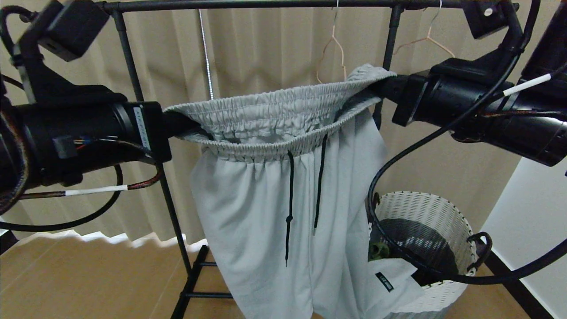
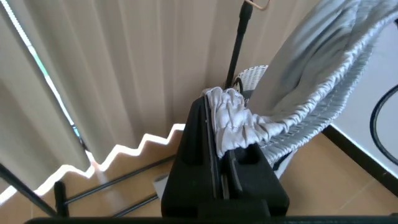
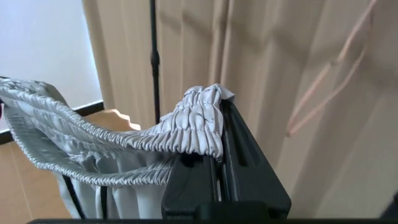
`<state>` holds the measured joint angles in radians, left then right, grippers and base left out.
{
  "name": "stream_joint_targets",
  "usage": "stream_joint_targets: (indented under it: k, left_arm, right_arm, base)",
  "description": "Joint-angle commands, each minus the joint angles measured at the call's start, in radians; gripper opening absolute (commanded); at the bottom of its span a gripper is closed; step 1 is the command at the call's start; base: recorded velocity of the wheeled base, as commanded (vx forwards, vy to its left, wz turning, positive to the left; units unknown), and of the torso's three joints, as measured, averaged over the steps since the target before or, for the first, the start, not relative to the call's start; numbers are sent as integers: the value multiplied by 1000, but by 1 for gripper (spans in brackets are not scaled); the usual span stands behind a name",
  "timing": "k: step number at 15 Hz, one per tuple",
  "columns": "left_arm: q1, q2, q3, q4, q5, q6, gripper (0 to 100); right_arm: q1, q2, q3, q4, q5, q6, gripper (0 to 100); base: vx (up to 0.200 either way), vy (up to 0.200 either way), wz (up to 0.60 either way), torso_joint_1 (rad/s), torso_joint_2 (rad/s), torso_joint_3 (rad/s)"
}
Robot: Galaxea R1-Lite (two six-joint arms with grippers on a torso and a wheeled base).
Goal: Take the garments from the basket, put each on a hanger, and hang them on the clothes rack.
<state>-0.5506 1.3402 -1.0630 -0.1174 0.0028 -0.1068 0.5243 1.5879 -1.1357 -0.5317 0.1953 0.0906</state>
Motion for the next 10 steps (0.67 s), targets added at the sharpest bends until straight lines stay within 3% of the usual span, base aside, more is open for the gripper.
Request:
stream_joint_targets:
  k: [1, 6, 10]
  left_arm:
    - [-26, 76, 8, -28, 26, -1, 0]
    - [-89, 228, -26, -149, 94, -1, 0]
    - [-129, 283, -140, -146, 105, 2, 0]
  right_arm:
    - [-36, -9, 42, -2, -2, 0, 0]
    - [-141, -49, 122, -2, -1, -58, 0]
    - [-155, -91, 148, -4, -1, -57, 0]
  base:
    - [0, 0, 0, 0, 0, 0]
    - [0, 0, 0, 0, 0, 0]
    - [0, 0, 0, 0, 0, 0]
